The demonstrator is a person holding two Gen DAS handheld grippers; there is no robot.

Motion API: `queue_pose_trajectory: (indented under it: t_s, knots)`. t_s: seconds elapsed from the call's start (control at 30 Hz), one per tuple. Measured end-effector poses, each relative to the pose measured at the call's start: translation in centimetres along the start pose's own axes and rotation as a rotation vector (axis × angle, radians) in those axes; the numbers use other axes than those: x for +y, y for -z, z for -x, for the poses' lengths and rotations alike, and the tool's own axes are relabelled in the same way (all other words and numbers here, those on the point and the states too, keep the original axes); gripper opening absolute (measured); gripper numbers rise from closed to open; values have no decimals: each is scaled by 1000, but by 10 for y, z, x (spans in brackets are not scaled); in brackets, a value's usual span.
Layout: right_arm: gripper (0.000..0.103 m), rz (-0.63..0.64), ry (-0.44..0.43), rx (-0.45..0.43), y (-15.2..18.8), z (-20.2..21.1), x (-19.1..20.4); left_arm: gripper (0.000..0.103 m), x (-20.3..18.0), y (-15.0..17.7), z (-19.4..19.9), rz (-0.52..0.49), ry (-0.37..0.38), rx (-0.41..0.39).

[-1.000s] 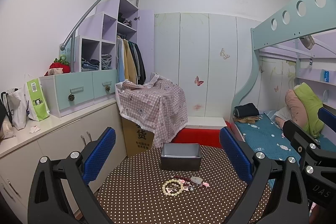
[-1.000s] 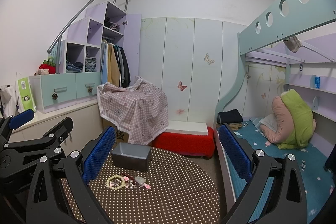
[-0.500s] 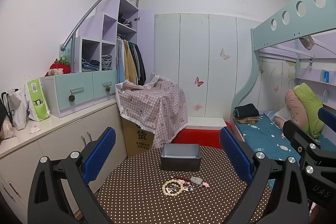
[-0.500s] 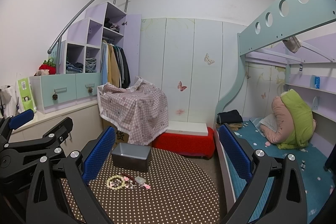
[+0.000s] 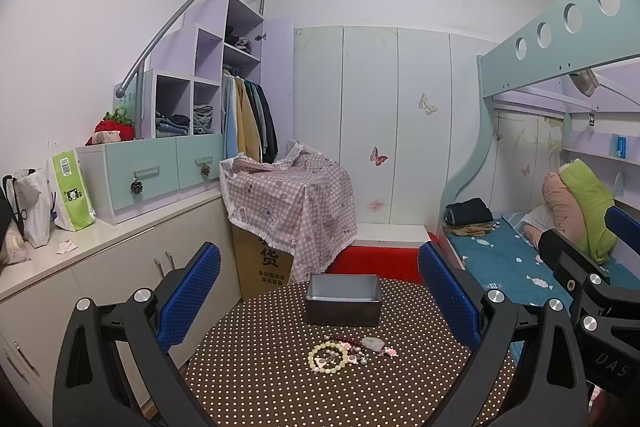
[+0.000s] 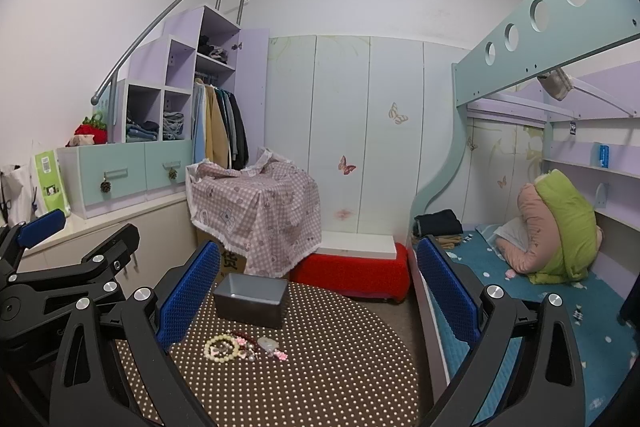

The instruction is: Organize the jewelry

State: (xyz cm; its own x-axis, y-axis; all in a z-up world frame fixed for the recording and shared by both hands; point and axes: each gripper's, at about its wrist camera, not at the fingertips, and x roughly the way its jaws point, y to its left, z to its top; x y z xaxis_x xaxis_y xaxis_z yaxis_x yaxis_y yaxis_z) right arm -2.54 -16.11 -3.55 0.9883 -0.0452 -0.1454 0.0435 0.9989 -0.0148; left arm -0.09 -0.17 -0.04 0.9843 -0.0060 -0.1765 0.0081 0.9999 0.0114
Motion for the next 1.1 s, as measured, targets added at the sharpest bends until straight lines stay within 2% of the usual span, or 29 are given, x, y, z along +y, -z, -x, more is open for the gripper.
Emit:
queue_pose_trajectory:
  t_s: [0.7,0.87,1.1]
  knots:
    - [96,-1,0,0,4,1,-2,96,-5,-2,4,-4,-4,7]
    - [96,-1,-1,8,4,2,-5,96,-4,3,-4,-5,-4,15]
    - [96,-5,-6,43,9,-21,-2,96,-3,9,-23,-11,-11,47]
